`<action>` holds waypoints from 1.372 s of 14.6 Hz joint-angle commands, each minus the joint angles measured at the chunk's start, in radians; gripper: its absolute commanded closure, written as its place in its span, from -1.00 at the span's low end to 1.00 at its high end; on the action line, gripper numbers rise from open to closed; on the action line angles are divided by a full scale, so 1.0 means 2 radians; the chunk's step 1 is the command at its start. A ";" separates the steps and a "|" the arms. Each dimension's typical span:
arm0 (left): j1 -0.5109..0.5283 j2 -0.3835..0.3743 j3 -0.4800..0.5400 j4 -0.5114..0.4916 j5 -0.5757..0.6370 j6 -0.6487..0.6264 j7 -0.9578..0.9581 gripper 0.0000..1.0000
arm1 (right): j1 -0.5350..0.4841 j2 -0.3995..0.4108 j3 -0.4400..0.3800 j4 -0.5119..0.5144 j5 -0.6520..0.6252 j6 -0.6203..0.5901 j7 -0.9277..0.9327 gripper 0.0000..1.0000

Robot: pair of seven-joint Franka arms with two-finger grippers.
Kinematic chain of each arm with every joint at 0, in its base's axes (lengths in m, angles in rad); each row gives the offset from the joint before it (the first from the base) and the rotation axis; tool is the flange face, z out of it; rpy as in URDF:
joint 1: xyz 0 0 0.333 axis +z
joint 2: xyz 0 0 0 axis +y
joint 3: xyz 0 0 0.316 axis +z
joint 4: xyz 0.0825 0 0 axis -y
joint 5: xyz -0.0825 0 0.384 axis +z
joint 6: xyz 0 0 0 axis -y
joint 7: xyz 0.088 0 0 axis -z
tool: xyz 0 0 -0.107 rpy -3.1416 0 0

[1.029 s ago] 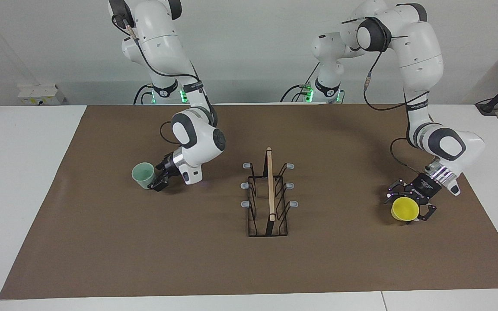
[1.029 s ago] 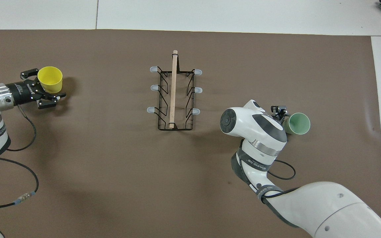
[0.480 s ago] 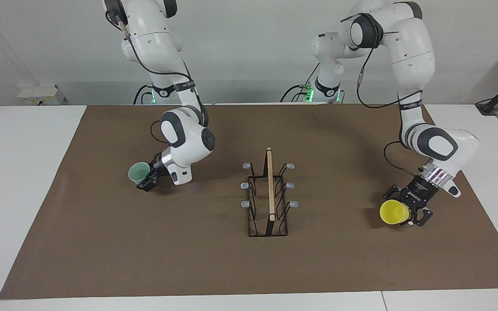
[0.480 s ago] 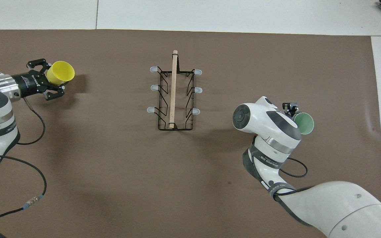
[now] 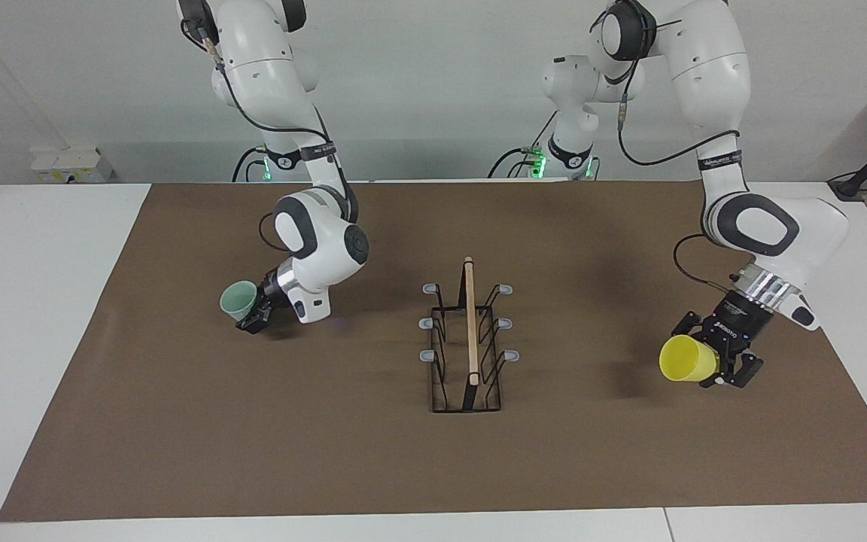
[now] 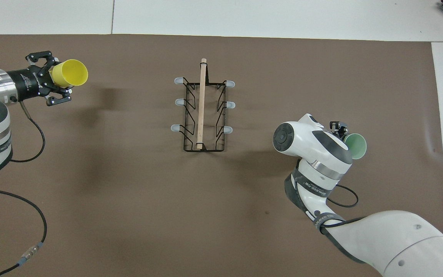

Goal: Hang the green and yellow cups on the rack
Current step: 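Lift both cups and carry them toward the wire rack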

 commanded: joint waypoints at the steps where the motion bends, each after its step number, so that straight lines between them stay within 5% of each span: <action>1: -0.022 -0.044 0.008 -0.015 0.077 0.012 -0.023 1.00 | -0.012 -0.016 0.004 -0.016 -0.013 0.011 0.000 1.00; 6: -0.087 -0.085 0.008 -0.014 0.272 0.011 -0.123 1.00 | -0.014 -0.042 0.005 -0.004 0.029 0.010 -0.007 1.00; 16: -0.240 -0.095 0.007 -0.028 0.654 0.020 -0.334 1.00 | -0.001 -0.111 0.024 0.058 0.265 0.003 -0.004 1.00; 20: -0.296 -0.122 0.007 -0.073 0.800 0.017 -0.449 1.00 | -0.002 -0.136 0.034 0.071 0.340 0.033 0.005 1.00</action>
